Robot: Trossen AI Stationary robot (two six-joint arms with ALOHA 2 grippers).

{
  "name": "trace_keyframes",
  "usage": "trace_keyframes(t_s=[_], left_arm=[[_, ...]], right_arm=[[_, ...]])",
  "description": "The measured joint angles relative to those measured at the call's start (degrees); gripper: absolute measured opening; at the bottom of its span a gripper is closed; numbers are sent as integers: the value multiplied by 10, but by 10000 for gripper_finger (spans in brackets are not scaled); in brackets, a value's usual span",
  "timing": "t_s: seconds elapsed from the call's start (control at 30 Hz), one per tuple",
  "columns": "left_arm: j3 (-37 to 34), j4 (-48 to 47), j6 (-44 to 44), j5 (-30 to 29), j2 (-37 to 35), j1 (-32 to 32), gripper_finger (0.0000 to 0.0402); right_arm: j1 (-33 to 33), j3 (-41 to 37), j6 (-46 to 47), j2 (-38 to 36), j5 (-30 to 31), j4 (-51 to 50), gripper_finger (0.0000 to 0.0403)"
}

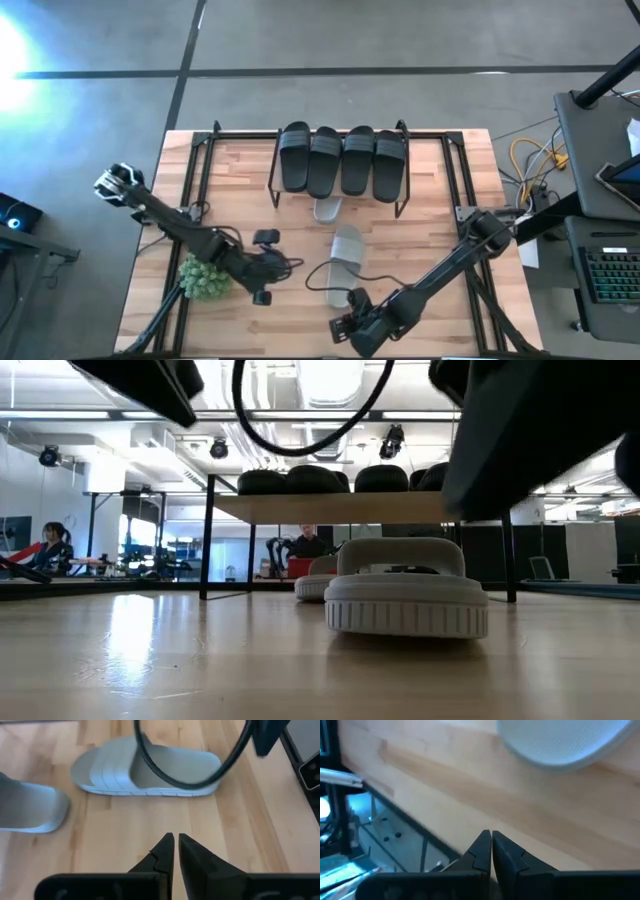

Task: Pick and place slides into the shelf
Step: Put the right gray slipper under the shelf

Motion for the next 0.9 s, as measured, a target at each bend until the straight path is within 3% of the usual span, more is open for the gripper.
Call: trace_keyframes(t_s=[0.23,0.57,0.73,0.9], left_arm=[[-1,-32,-2,-10,-39,-16,12],[-16,-40,-3,-9,-38,-26,12],[-26,-40,-29,-9,-38,-33,12],[-28,-36,-33,-9,-37,-41,12]], right_arm=[[-11,0,23,20,69,-32,8],[-67,2,2,27,74,-137,8],[-78,0,21,25,132,-198,8],[-95,0,34,22,136,-294,8]])
